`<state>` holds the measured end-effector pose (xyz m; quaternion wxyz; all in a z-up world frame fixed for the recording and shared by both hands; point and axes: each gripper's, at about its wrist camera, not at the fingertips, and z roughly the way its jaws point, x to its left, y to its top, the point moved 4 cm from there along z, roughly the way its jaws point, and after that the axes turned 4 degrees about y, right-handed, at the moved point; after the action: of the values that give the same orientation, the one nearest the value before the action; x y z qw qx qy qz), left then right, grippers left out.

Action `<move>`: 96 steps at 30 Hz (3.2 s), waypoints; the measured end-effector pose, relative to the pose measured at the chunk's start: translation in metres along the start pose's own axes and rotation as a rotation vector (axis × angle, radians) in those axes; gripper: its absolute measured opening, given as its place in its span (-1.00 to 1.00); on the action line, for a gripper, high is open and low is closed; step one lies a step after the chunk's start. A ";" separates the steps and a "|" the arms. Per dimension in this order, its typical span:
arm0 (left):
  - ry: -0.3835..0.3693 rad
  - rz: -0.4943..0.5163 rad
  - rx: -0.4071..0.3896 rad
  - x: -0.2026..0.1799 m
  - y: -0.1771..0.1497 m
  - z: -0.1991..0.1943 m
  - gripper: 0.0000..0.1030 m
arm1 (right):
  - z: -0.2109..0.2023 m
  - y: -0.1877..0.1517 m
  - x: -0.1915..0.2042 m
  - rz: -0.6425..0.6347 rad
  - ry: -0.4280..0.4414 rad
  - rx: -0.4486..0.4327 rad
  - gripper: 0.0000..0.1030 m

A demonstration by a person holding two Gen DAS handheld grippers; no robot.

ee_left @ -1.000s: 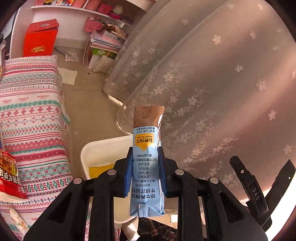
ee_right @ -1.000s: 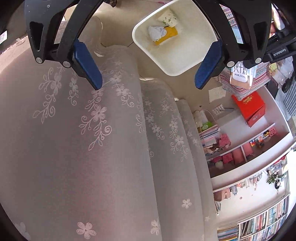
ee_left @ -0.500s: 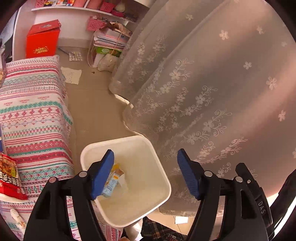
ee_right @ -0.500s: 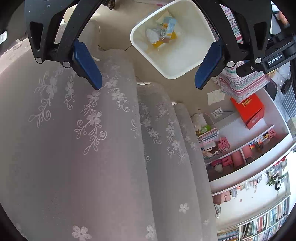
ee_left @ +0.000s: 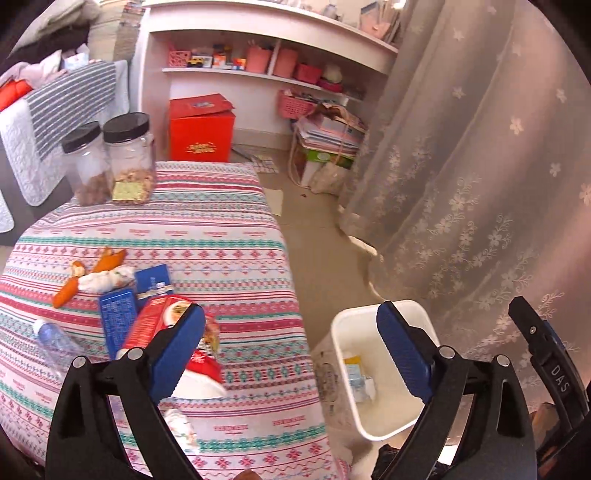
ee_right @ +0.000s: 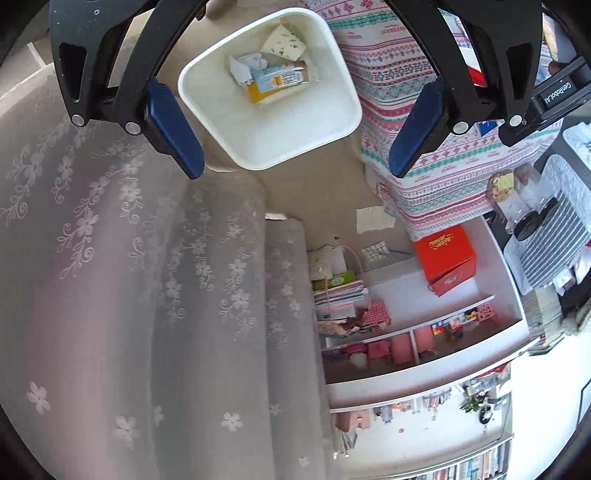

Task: Collect trash
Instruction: 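Move the left gripper back to the table and grasp the white tissue wrapper, then grasp the red noodle bag with the right gripper while the left gripper holds the white wrapper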

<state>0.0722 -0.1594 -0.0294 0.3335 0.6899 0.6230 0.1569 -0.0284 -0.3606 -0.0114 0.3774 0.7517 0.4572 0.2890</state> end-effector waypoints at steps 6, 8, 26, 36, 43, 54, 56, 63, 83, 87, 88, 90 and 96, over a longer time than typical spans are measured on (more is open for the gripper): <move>0.110 -0.091 0.009 0.070 -0.005 -0.005 0.78 | 0.008 -0.008 0.058 -0.083 0.066 0.020 0.87; 0.152 -0.134 0.017 0.096 -0.007 -0.007 0.78 | 0.010 -0.011 0.076 -0.119 0.079 0.027 0.87; 0.187 -0.461 0.130 0.256 -0.028 0.014 0.78 | 0.035 -0.034 0.182 -0.242 0.208 0.147 0.87; 0.158 -0.134 0.352 0.211 0.023 0.107 0.78 | 0.059 -0.026 0.171 -0.203 0.184 0.204 0.87; 0.288 0.156 0.485 0.189 0.029 0.158 0.34 | 0.065 -0.017 0.164 -0.169 0.179 0.209 0.87; 0.308 0.146 0.536 0.214 0.002 0.171 -0.18 | 0.070 -0.018 0.164 -0.167 0.204 0.247 0.87; 0.284 0.101 0.476 0.221 0.005 0.149 -0.19 | 0.072 -0.021 0.166 -0.168 0.227 0.273 0.87; 0.068 -0.165 0.254 0.238 0.003 0.030 -0.19 | 0.098 -0.057 0.195 -0.171 0.370 0.504 0.87; -0.150 -0.306 0.146 0.243 -0.012 -0.026 -0.18 | 0.142 -0.122 0.198 0.148 0.474 0.863 0.87; -0.143 -0.324 0.146 0.250 -0.013 -0.027 -0.18 | 0.118 -0.099 0.205 -0.009 0.469 0.729 0.87; -0.143 -0.337 0.146 0.252 -0.013 -0.027 -0.18 | 0.113 -0.096 0.208 -0.051 0.460 0.705 0.87; -0.150 -0.351 0.149 0.254 -0.013 -0.027 -0.18 | 0.109 -0.099 0.211 -0.077 0.465 0.715 0.87; -0.147 -0.340 0.142 0.256 -0.013 -0.033 -0.18 | 0.088 -0.113 0.218 -0.110 0.573 0.787 0.87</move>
<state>0.0869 0.0963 -0.0649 0.3503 0.6062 0.7140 0.0034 0.0779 -0.1566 -0.1342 -0.0619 0.7022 0.6562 0.2693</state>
